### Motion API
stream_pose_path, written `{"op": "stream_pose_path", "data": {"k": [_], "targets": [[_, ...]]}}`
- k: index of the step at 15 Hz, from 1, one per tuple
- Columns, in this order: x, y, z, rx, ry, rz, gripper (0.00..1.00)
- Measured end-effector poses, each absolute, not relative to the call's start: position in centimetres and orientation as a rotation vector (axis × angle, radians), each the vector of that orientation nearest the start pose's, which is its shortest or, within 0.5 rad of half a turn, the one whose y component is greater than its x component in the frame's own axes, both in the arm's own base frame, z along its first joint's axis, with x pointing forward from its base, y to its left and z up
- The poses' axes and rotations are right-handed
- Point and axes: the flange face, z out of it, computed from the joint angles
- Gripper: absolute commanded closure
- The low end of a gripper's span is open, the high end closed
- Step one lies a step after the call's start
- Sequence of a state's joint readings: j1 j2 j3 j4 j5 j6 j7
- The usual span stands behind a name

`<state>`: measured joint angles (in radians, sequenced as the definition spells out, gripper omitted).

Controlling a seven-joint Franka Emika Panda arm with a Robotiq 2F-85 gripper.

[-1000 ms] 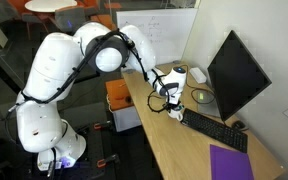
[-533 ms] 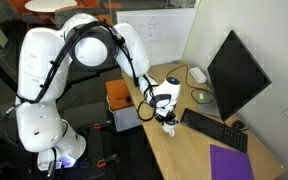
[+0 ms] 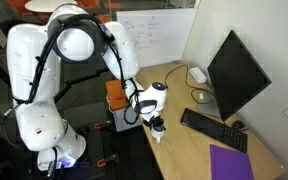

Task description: Move the cup towards you

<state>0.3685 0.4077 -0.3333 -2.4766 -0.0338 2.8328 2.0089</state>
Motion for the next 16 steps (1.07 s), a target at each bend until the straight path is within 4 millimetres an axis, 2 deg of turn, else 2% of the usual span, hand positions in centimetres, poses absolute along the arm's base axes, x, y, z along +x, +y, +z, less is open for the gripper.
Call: {"op": "stream_pose_path", "data": {"k": [3,8,10,16], "targets": [[45.8,1.3,13.6,-1.848,2.661,-0.162,0.97],[46.0,3.1,13.4,-1.844,2.632,-0.160,0.97],[45.9,3.6,13.2,-1.836,2.634,-0.144,0.63],[46.5,3.4,13.6,-1.794,2.632,-0.150,0.20]]}}
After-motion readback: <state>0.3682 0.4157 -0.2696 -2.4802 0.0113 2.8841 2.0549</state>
